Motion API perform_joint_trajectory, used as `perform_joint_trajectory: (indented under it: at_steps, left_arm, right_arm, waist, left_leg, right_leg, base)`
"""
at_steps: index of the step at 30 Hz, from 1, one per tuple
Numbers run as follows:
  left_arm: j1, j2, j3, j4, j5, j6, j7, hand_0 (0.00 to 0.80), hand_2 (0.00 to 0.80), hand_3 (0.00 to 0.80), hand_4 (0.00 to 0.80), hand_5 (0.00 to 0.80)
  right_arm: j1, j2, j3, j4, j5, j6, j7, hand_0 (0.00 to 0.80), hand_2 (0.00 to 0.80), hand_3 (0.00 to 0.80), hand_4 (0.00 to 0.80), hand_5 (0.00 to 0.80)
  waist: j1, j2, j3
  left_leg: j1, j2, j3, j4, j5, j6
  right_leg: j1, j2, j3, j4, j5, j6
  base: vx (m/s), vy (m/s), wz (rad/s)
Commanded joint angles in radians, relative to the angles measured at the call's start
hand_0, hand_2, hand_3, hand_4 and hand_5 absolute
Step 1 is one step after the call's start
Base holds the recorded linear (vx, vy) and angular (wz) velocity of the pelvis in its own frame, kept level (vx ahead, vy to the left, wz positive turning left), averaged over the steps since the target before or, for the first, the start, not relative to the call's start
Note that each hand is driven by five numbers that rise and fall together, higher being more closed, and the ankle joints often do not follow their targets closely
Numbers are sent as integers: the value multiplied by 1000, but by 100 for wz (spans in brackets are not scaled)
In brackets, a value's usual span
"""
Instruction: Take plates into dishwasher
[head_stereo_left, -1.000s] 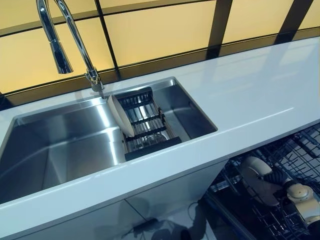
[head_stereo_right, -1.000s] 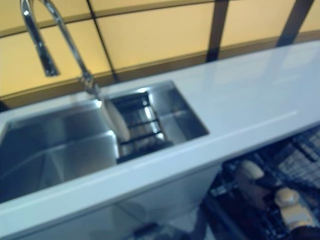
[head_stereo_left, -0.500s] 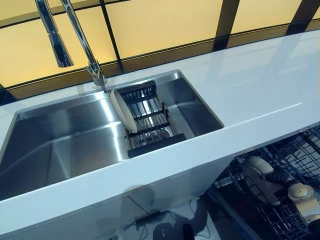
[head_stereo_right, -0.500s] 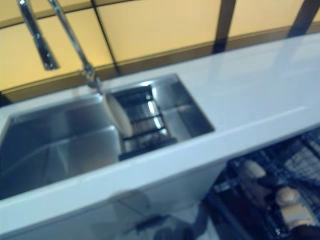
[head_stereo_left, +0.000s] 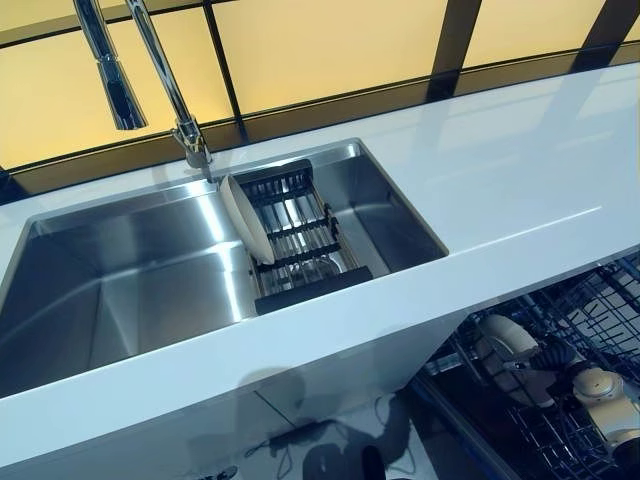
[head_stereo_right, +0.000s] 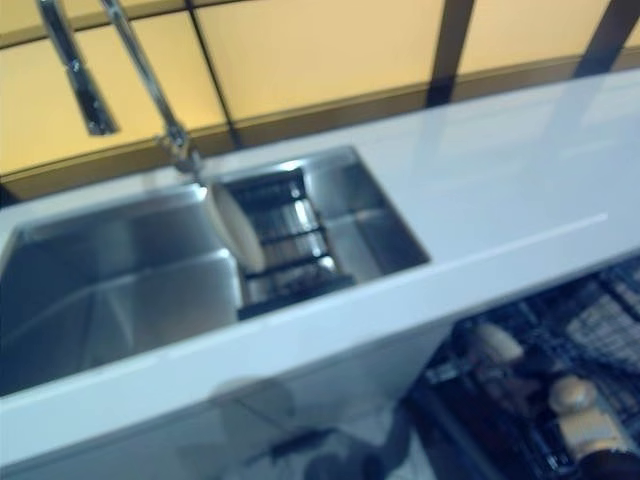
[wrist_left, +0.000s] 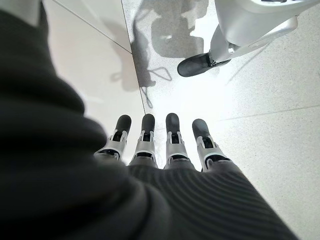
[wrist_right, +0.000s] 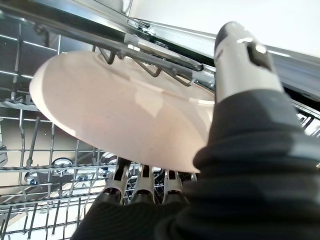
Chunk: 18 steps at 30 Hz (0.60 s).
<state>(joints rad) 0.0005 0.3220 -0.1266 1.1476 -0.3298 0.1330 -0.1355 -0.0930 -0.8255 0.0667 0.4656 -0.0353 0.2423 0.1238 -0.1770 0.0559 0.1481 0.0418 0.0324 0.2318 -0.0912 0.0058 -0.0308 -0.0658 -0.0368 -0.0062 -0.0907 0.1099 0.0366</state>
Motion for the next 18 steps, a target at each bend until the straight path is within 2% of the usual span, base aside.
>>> perform_joint_trajectory:
  at_steps: [1, 7, 10, 18]
  left_arm:
    - [-14, 19, -6, 30, 2, -13, 8, 0, 0, 0, 0, 0]
    - [4, 23, 14, 31, 9, -14, 6, 0, 0, 0, 0, 0]
    - [20, 27, 26, 34, 4, -12, 8, 0, 0, 0, 0, 0]
    - [31, 26, 23, 48, -25, -14, 9, 0, 0, 0, 0, 0]
  right_arm:
    - [-49, 10, -52, -23, 14, 1, -20, 0, 0, 0, 0, 0]
    - [11, -37, -148, -63, 41, 49, -41, 0, 0, 0, 0, 0]
    - [42, -86, -218, -63, 74, 86, -15, 0, 0, 0, 0, 0]
    - [94, -199, -370, -26, 173, 102, -1, 0, 0, 0, 0, 0]
  waist:
    - [13, -31, -17]
    - [6, -48, -32]
    - [-4, -64, -44]
    - [-14, -93, -52]
  left_leg:
    - [-12, -28, -15, 4, -57, 46]
    - [-3, -26, -8, 4, -65, 47]
    - [0, -23, 3, 4, -63, 45]
    - [14, -16, 10, 4, -68, 48]
  right_leg:
    - [31, 27, -28, 3, -60, 40]
    - [38, 30, -25, 3, -62, 43]
    - [36, 36, -14, 3, -59, 43]
    - [49, 48, 10, 3, -54, 43]
  base:
    - [33, 16, 0]
    - [47, 9, 0]
    - [47, 0, -2]
    - [21, 31, -4]
